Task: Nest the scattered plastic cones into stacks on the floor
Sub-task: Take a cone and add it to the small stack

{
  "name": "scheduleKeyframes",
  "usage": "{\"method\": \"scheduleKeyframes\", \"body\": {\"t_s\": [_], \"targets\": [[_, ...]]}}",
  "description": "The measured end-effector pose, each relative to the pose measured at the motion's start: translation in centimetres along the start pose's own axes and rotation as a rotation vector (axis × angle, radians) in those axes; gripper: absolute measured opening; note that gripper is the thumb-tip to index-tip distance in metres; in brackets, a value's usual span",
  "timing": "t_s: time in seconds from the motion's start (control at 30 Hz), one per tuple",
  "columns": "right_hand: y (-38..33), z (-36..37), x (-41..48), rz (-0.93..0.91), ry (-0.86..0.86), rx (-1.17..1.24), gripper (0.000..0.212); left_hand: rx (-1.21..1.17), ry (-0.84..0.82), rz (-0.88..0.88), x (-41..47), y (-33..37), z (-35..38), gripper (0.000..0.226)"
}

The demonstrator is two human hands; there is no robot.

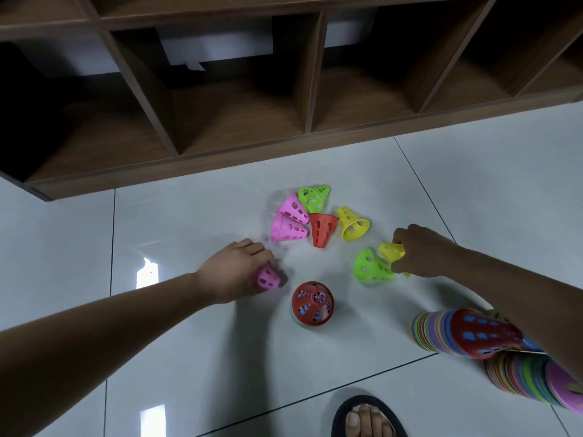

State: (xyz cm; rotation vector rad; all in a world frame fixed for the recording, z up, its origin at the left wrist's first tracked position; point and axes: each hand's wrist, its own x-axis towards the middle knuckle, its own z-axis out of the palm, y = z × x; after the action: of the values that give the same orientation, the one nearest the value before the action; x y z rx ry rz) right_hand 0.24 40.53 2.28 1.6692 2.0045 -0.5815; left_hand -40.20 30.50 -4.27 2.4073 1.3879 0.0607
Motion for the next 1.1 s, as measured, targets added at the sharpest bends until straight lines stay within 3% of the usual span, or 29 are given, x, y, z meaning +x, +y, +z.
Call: {"method": "scheduleKeyframes", "body": {"t_s": [0.2, 0.33, 0.43, 0.73, 0.97, 1.1], "targets": [[-4.7, -2.1, -6.0, -0.155, 0.215, 0.373, 0.037, -0.277, 0.127, -0.144, -1.7, 0.5, -1.6, 0.043], [-8.1, -2.1, -10.0, -0.282, 0.206, 0.736, 0.030, -0.466, 0.258, -0.183, -2.2, 2.6, -3.4, 0.036], [-10.1, -1.6, -11.5, -0.388, 0.184, 0.876, 0.031, -0.545, 0.306, -0.221, -2.4, 4.1, -4.7, 0.035], [-12.3, 0.8, -11.6, -0.511, 0.161, 0.743, 0.050, -0.775, 0.497, -0.214, -2.3, 9.4, -8.0, 0.032], [-9.2, 1.9, -9.2, -0.560, 0.006, 0.546, 0.061, -0.675, 0.401, -0.022, -2.7, 11.9, -6.5, 0.039], [-5.9, 2.2, -6.7, -0.396, 0.029, 0.436, 0.055, -0.540, 0.279, 0.043, -2.3, 11.8, -4.2, 0.042]]}}
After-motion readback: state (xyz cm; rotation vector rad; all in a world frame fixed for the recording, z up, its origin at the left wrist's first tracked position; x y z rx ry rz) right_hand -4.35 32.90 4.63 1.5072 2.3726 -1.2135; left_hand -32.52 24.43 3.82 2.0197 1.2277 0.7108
